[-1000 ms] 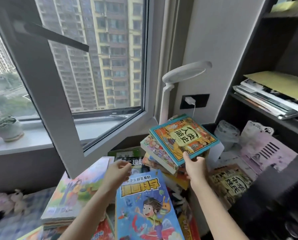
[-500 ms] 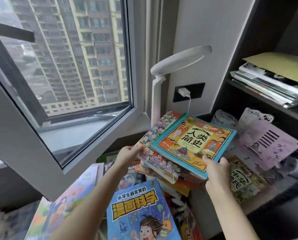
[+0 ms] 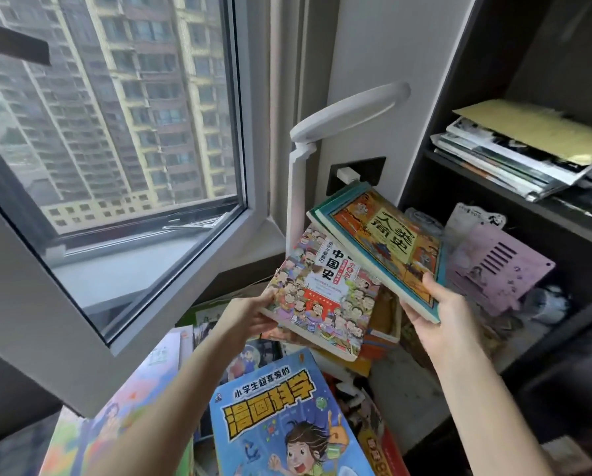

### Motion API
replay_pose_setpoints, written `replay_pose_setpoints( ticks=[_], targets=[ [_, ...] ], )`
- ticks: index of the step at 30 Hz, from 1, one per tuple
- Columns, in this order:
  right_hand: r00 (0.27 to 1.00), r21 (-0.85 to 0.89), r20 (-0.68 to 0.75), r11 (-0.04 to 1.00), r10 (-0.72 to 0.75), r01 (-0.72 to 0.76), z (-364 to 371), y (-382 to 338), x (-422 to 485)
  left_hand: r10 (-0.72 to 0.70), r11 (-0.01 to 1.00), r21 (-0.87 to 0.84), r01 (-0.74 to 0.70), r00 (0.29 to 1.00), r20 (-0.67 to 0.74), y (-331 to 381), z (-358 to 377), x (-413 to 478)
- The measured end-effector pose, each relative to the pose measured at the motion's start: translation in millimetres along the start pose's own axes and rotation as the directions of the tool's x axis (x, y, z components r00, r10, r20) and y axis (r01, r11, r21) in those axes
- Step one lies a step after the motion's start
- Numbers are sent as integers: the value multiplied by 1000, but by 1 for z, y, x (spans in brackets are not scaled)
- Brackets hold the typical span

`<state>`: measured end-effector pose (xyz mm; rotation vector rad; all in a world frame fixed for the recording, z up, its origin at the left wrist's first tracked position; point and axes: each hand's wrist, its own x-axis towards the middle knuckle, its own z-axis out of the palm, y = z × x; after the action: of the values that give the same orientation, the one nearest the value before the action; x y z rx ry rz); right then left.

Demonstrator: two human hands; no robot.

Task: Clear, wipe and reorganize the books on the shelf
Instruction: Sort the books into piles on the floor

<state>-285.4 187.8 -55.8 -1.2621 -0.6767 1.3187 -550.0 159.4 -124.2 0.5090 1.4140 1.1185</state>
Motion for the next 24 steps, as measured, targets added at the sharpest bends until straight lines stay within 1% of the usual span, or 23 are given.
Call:
replay_pose_setpoints(
  ticks=[2, 3, 4, 5, 6, 8, 10, 12, 15, 17, 19, 22, 24],
  targets=[
    [998, -23, -12, 998, 58, -59, 4, 9, 2, -69, 997, -13, 70, 996, 49, -10, -3, -6],
    [997, -110, -18, 991, 70, -72, 5, 17, 3, -102, 995, 4, 102, 992, 69, -14, -4, -10],
    [998, -236, -17, 969, 65, -67, 7, 26, 4, -125, 992, 47, 121, 989, 79, -18, -5, -13],
    [998, -347, -33, 936, 58, -66, 9, 34, 3, -134, 988, 93, 126, 987, 85, -20, -8, -15],
    [998, -410, -46, 910, 42, -57, 8, 43, 5, -129, 982, 152, 112, 987, 101, -20, -10, -15],
    [997, -461, -74, 886, 14, -47, 8, 50, 5, -99, 974, 219, 61, 981, 167, -13, -14, -13],
    [997, -499, -75, 866, -5, -33, 9, 51, 8, -103, 981, 188, 57, 964, 243, -5, -14, -8],
    [997, -545, -81, 838, -8, -38, 6, 50, 10, -139, 989, 91, 117, 941, 308, 2, -8, -6],
    [993, -694, -108, 720, -54, -36, -3, 49, 12, -152, 984, -35, 175, 923, 353, 5, -5, 2],
    [991, -661, -133, 745, 4, -91, -11, 52, 13, -164, 981, -34, 192, 907, 388, 7, -4, 9],
    [983, -572, -159, 804, 88, -165, -14, 55, 15, -171, 985, 58, 161, 901, 399, 12, 2, 16],
    [972, -466, -164, 855, 170, -229, -16, 57, 22, -153, 974, 211, 80, 922, 355, 21, 17, 16],
    [966, -427, -155, 868, 206, -254, -16, 58, 26, -133, 968, 245, 50, 933, 336, 22, 21, 20]
  ],
)
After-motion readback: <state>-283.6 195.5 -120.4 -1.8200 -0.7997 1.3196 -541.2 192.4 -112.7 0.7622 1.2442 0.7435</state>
